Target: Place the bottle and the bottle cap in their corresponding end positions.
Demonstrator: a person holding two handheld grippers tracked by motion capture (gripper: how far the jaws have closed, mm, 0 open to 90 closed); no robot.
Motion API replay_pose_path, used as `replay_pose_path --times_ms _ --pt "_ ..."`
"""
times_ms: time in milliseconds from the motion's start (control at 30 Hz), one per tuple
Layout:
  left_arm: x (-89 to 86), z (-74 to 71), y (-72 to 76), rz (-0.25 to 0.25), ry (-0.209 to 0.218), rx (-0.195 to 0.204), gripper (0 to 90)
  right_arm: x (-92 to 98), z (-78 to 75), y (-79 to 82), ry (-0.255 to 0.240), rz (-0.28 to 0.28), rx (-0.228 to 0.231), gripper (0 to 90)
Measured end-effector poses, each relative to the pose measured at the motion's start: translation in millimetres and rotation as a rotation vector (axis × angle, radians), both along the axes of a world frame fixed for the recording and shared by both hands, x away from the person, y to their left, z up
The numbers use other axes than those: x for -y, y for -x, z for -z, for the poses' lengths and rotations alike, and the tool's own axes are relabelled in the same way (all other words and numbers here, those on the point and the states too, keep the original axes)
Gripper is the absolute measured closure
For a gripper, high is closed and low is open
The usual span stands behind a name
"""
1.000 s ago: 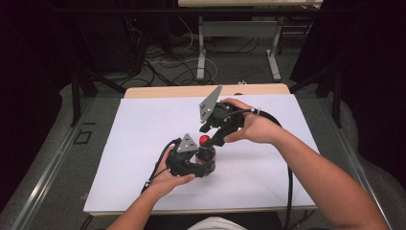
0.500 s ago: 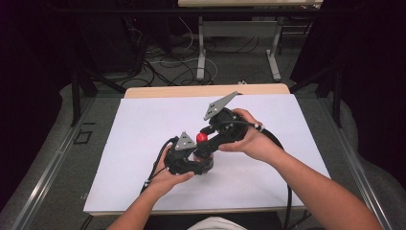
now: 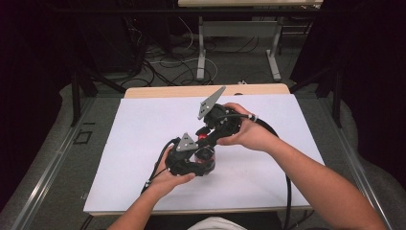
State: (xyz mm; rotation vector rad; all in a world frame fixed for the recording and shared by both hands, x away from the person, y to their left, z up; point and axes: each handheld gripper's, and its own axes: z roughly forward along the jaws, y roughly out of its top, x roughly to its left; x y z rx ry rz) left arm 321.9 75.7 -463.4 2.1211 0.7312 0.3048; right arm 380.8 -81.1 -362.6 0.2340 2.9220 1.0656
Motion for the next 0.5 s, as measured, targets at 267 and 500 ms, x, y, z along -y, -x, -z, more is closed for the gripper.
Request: replay_pose_path --times_ms 267,500 --pt "-0.5 0.0 -0.1 0.021 -0.003 0.002 30.5 -1.7 -2.7 -10.7 0.033 -0.176 -0.006 61.4" --pt "-0.3 0.2 -0.5 0.014 -0.010 0.004 30.4 -1.9 -2.7 -9.2 0.039 -0.196 0.038 52.8"
